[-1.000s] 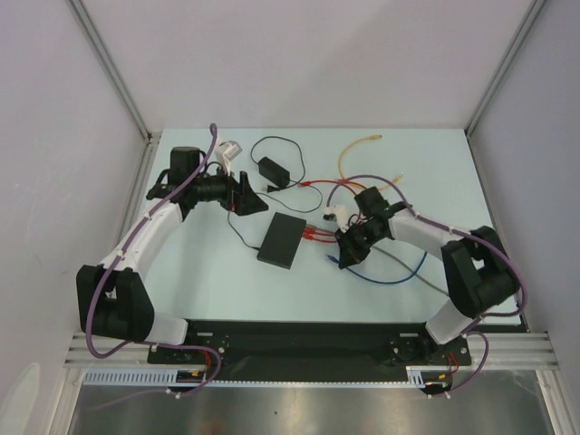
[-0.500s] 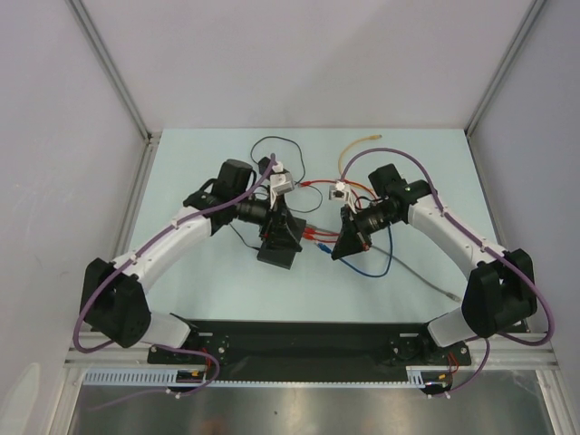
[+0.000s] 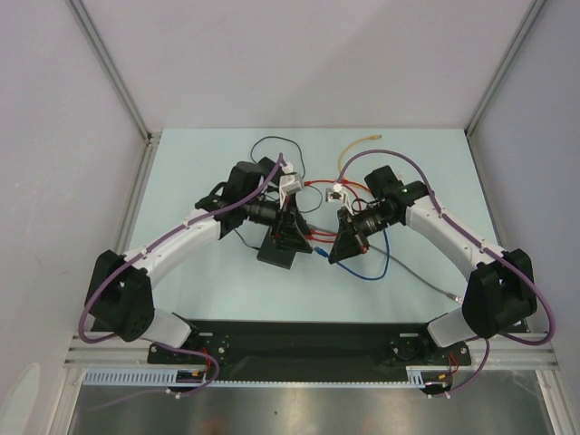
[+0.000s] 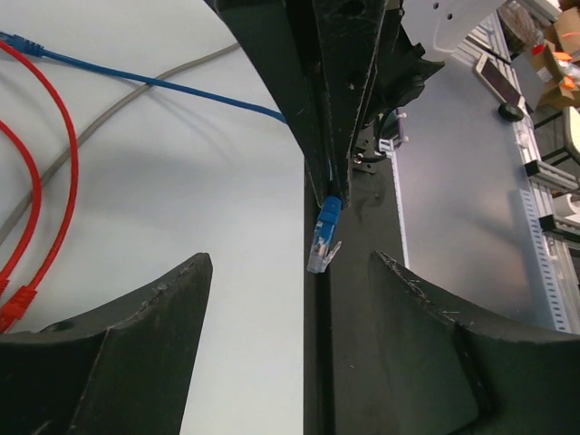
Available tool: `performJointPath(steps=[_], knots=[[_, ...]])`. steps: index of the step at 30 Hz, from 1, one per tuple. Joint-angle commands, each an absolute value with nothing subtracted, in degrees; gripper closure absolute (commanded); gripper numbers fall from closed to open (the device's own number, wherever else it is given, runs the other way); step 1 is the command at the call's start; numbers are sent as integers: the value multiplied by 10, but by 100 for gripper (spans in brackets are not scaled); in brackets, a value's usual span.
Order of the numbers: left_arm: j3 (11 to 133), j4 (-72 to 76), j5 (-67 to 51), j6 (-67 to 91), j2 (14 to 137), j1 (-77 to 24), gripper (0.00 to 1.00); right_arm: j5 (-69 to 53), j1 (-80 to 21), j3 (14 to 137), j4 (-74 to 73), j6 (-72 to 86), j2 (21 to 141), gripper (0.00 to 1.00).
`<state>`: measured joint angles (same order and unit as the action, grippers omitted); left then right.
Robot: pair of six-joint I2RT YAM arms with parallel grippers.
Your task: Insert the plug into the switch port
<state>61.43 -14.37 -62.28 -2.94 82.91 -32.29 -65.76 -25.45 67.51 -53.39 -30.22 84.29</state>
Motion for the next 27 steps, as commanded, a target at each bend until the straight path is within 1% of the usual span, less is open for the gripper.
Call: performJointPath(steps=[1, 3, 5, 8, 11, 13, 14, 18, 22, 23, 24, 25, 26, 27], knots=[[612, -105, -658, -11, 835, -336, 27, -679, -257, 680, -522, -293, 824, 100], [612, -110, -657, -11, 840, -339, 31, -676, -258, 680, -518, -287, 823, 100], [612, -114, -660, -6, 845, -342, 33, -675, -258, 680, -515, -287, 824, 100], [610, -113, -662, -4, 853, -345, 38, -675, -258, 681, -512, -283, 823, 100], [609, -105, -658, 15, 855, -346, 49, -675, -263, 683, -515, -285, 823, 100], [609, -94, -662, 30, 859, -346, 53, -671, -267, 681, -517, -286, 822, 100], [606, -88, -665, 38, 859, -347, 57, -668, -270, 681, -518, -288, 821, 100], [592, -49, -681, 75, 858, -346, 66, -663, -273, 681, -516, -287, 821, 100], [577, -49, -691, 84, 853, -346, 85, -644, -267, 681, -503, -269, 820, 99], [576, -53, -693, 85, 853, -346, 94, -637, -264, 684, -499, -265, 817, 89], [574, -57, -693, 86, 852, -346, 97, -614, -258, 685, -484, -258, 814, 82], [569, -58, -691, 96, 852, -345, 99, -600, -244, 683, -473, -240, 810, 73], [564, -56, -690, 104, 853, -344, 100, -583, -236, 680, -460, -230, 795, 71], [560, -49, -686, 114, 854, -344, 100, -538, -230, 669, -427, -221, 783, 69]])
